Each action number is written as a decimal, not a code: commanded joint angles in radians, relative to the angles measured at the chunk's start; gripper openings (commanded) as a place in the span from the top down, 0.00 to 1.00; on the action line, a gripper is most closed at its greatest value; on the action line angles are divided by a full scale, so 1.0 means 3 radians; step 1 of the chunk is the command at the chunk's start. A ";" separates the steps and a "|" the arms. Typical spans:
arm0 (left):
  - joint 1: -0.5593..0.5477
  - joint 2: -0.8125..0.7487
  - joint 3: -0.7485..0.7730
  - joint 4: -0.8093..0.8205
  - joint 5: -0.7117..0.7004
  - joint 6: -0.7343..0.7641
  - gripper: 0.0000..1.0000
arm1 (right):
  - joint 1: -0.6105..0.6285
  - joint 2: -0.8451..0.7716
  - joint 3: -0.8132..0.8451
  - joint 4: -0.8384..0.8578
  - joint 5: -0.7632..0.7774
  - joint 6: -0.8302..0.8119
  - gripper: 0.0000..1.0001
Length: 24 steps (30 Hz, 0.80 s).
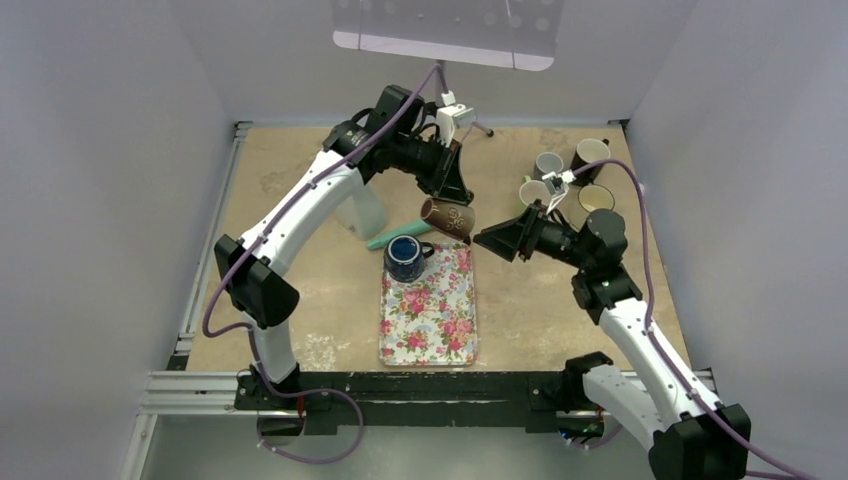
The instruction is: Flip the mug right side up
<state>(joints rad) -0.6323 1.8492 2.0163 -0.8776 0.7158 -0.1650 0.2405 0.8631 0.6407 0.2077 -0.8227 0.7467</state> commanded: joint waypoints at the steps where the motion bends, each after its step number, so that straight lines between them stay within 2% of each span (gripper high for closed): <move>1: 0.0011 -0.0232 0.0080 0.0433 0.0366 -0.0433 1.00 | 0.0206 -0.0015 -0.0083 0.1065 0.0210 0.0597 0.39; 5: 0.0002 -0.0255 0.0019 0.0515 0.0478 -0.0522 1.00 | 0.0412 0.0175 -0.0166 0.1635 0.0285 0.0912 0.41; 7: -0.0002 -0.0311 -0.0180 0.0652 0.0529 -0.0626 1.00 | 0.0489 0.0283 -0.0113 0.1829 0.0309 0.1016 0.42; 9: -0.0005 -0.0354 -0.0294 0.0816 0.0611 -0.0752 1.00 | 0.0616 0.0446 0.0013 0.1960 0.0345 0.1081 0.47; 11: -0.0029 -0.0369 -0.0312 0.0860 0.0661 -0.0807 1.00 | 0.0673 0.0591 0.0083 0.2200 0.0341 0.1210 0.60; 14: -0.0030 -0.0397 -0.0334 0.0796 0.0634 -0.0696 1.00 | 0.0668 0.0658 0.0206 0.2261 0.0387 0.1292 0.92; 15: -0.0021 -0.0409 -0.0326 0.0681 0.0537 -0.0572 0.88 | 0.0651 0.0628 0.0314 0.1955 0.0471 0.1142 0.99; 17: 0.0002 -0.0451 -0.0329 0.0439 0.0205 -0.0273 0.42 | 0.0645 0.0588 0.0716 0.0282 0.0857 0.0307 1.00; 18: 0.0021 -0.0478 -0.0329 0.0299 0.0004 -0.0102 0.26 | 0.0645 0.0607 0.0935 -0.0353 0.1129 -0.0052 1.00; 19: 0.0028 -0.0519 -0.0335 0.0148 -0.0209 0.0060 0.17 | 0.0649 0.0637 0.1128 -0.0929 0.1437 -0.0293 1.00; 21: 0.0042 -0.0591 -0.0372 0.0000 -0.0743 0.0307 0.07 | 0.0649 0.0695 0.1396 -0.1744 0.1895 -0.0665 1.00; 24: 0.0050 -0.0687 -0.0506 -0.0073 -0.1322 0.0672 0.04 | 0.0646 0.0836 0.1661 -0.2550 0.2560 -0.1022 1.00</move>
<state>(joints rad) -0.6090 1.7172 1.9129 -0.7570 0.5800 -0.1677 0.4530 1.0828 1.0054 -0.0875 -0.4526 0.7055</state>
